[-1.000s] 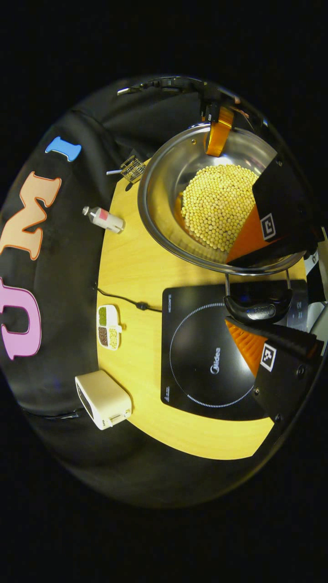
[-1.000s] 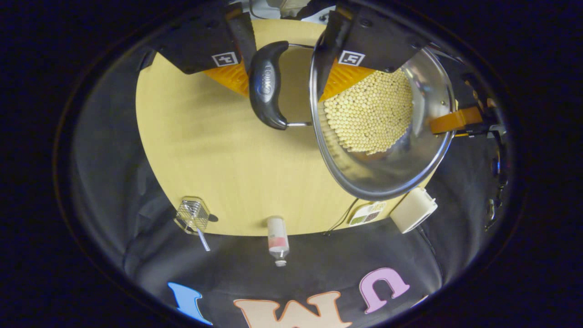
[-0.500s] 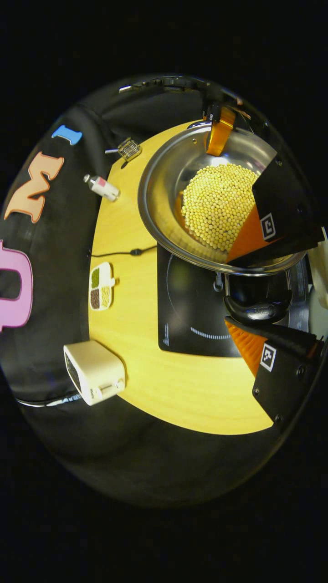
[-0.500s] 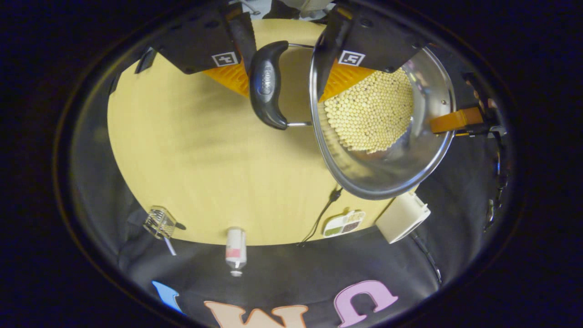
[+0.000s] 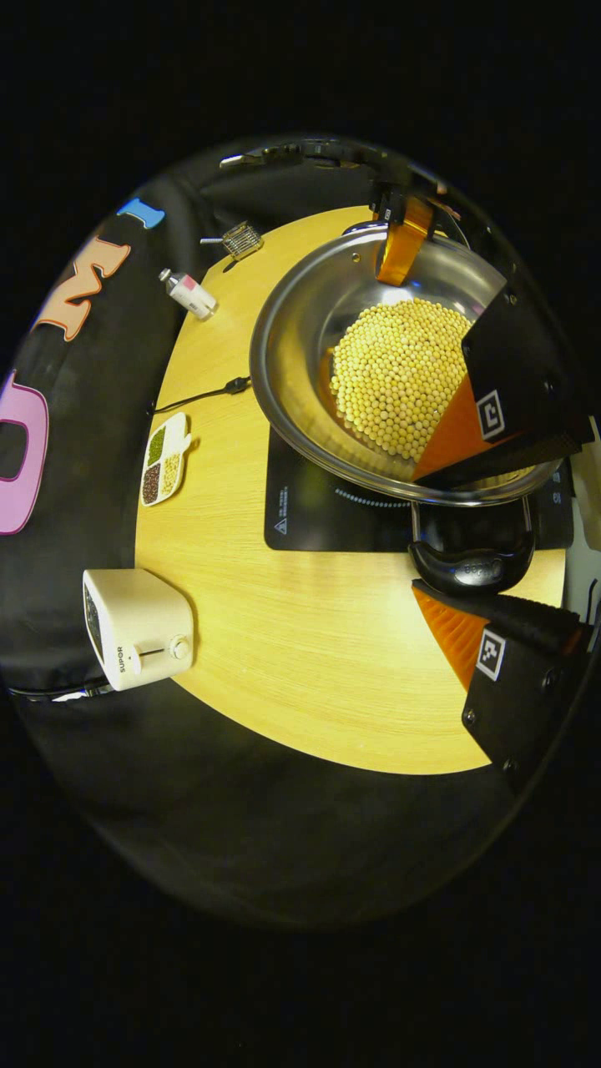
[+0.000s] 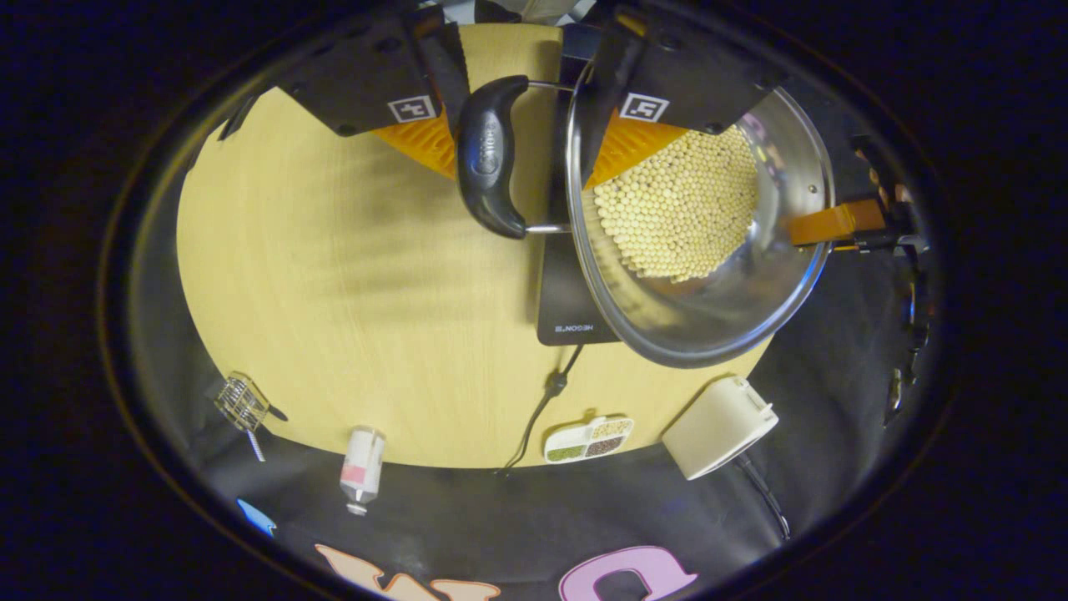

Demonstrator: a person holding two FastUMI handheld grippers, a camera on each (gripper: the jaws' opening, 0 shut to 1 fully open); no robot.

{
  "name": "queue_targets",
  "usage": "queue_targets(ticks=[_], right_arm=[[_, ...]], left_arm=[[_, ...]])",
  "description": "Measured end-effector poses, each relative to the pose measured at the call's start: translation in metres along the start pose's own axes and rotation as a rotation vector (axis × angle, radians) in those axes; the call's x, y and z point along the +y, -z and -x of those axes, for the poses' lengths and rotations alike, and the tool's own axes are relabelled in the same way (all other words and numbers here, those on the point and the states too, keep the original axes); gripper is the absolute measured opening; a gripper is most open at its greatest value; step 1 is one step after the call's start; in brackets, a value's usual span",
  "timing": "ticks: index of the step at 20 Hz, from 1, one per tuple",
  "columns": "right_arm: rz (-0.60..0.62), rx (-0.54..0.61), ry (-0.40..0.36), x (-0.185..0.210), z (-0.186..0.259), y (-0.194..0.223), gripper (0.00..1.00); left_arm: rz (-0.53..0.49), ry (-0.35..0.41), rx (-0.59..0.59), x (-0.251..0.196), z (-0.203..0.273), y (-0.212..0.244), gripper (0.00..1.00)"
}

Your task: First push the handle of the pot to place it horizontally, then grasp the pot with both hands and set it on the induction cooktop.

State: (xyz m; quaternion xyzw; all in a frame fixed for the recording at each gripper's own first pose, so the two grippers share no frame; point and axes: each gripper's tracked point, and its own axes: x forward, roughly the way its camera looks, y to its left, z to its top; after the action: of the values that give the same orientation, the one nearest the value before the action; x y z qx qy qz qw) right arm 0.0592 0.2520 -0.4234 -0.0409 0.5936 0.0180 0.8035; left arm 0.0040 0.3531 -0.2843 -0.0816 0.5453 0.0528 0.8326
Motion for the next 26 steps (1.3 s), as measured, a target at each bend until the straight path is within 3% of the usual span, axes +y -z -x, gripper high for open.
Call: queue_targets(ticks=[4,5,6,7,8,9,12,13,14,21,24,26], right_arm=[[-0.002,-0.006,0.005,0.009,-0.005,-0.007,0.60],[-0.007,-0.007,0.007,0.010,-0.006,-0.007,0.65],[-0.008,-0.009,0.008,0.011,-0.006,-0.008,0.60],[-0.007,-0.009,0.008,0.011,-0.006,-0.008,0.65],[-0.013,-0.011,0.006,0.010,-0.007,-0.007,0.60],[-0.025,-0.010,0.003,0.010,-0.007,-0.005,0.65],[-0.039,-0.019,-0.004,0.011,-0.009,-0.003,0.60],[-0.040,-0.021,-0.006,0.010,-0.009,-0.004,0.65],[-0.043,-0.022,-0.010,0.011,-0.008,-0.004,0.60],[-0.024,-0.053,-0.020,0.013,-0.008,-0.008,0.64],[-0.018,-0.074,-0.034,0.019,-0.006,-0.014,0.95],[-0.010,-0.063,-0.037,0.021,-0.007,-0.011,0.96]], left_arm=[[-0.002,0.004,-0.003,0.007,-0.002,-0.006,0.68],[-0.003,0.004,-0.006,0.008,-0.002,-0.007,0.68],[-0.005,0.006,-0.010,0.010,-0.003,-0.007,0.69],[-0.006,0.008,-0.013,0.009,-0.003,-0.008,0.69],[-0.009,0.009,-0.017,0.009,-0.003,-0.008,0.68],[-0.013,0.011,-0.021,0.008,-0.002,-0.007,0.69],[-0.025,0.011,-0.036,0.008,-0.003,-0.009,0.69],[-0.023,0.012,-0.040,0.007,-0.003,-0.010,0.70],[-0.021,0.013,-0.044,0.007,-0.003,-0.009,0.70],[-0.051,-0.008,-0.066,0.007,-0.003,-0.009,0.73],[-0.116,-0.038,-0.102,0.009,-0.003,-0.018,0.82],[-0.124,-0.049,-0.113,0.009,-0.003,-0.022,1.00]])
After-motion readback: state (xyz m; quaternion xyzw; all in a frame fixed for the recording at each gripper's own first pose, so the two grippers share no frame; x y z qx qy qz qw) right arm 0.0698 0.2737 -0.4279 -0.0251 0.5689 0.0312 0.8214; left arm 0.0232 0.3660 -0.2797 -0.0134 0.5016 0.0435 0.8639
